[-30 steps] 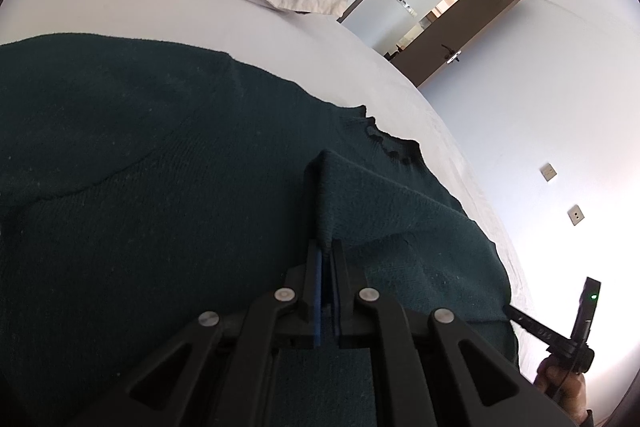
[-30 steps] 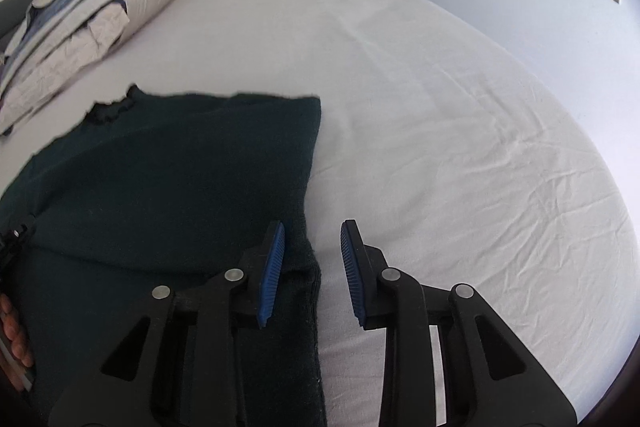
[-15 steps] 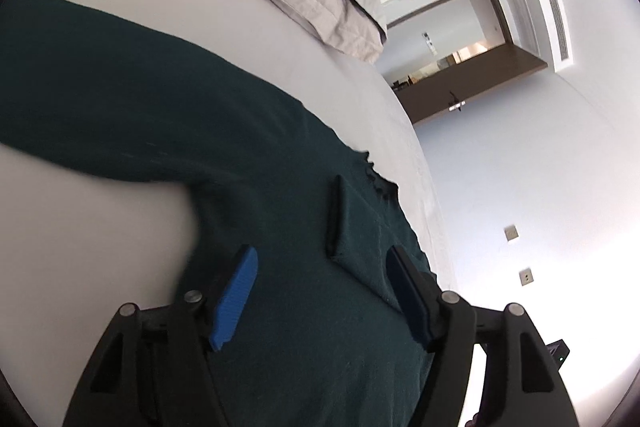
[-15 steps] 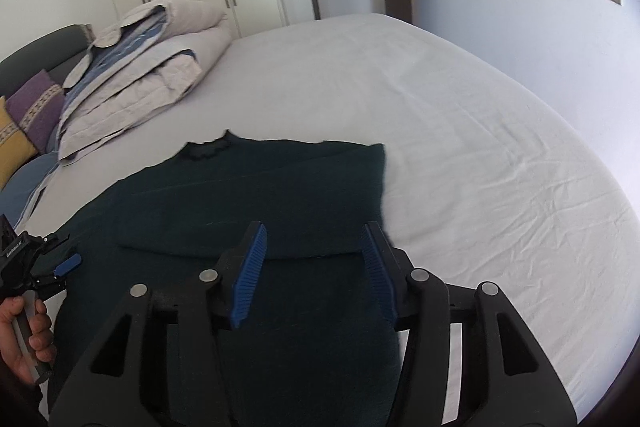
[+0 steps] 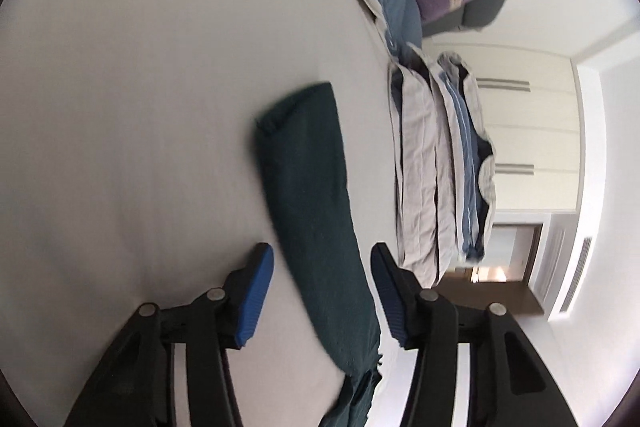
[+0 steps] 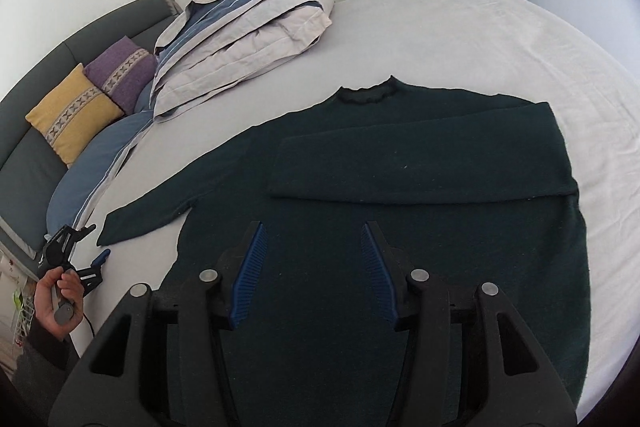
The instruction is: Fold small clothes
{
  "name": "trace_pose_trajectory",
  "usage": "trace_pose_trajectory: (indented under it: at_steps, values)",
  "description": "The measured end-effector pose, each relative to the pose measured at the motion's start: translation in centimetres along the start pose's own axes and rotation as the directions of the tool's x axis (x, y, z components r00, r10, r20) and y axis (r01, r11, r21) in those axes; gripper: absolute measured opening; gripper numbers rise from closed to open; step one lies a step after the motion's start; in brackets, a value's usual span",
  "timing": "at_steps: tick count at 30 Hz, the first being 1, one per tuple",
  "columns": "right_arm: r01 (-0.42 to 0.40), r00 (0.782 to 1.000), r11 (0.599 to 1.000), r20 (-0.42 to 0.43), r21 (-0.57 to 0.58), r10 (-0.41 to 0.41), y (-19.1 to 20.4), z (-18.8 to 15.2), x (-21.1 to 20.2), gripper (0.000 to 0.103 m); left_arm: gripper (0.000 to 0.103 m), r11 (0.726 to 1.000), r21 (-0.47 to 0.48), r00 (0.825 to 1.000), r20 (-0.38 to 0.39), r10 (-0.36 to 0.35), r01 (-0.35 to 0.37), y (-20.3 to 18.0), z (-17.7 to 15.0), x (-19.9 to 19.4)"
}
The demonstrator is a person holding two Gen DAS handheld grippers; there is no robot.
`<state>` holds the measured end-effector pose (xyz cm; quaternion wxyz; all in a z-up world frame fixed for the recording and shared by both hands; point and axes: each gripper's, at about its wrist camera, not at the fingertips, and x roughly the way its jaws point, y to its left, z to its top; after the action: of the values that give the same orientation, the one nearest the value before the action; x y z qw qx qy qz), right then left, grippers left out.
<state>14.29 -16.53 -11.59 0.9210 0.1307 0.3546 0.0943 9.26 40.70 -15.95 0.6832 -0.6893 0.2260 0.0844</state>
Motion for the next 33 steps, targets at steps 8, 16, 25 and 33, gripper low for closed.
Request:
trace_pose_trajectory:
  at_steps: [8, 16, 25, 33]
  values:
    - [-0.01, 1.0, 1.0, -0.004, 0.02, 0.01, -1.0, -0.7, 0.3, 0.048, 0.01, 0.994, -0.049, 0.992, 0.063, 0.105, -0.102, 0.1, 2.2, 3.2]
    - [-0.006, 0.999, 0.995, 0.046, 0.095, 0.002, -5.9, -0.7, -2.1, 0.048, 0.008, 0.918, 0.368, 0.989, 0.037, 0.146, -0.149, -9.7, -3.0, 5.6]
    - [0.028, 0.996, 0.978, 0.079, 0.205, -0.045, -11.7, -2.0, -4.5, 0.048, 0.008, 0.357, 0.93, 0.953, -0.181, 0.244, 0.085, -20.7, -33.0, 14.5]
    - [0.065, 0.998, 0.958, 0.003, 0.279, -0.069, -16.0, -2.7, -4.0, 0.048, 0.053, 0.044, 0.986, 0.869, -0.164, 0.467, 0.162, -13.0, -48.2, 18.2]
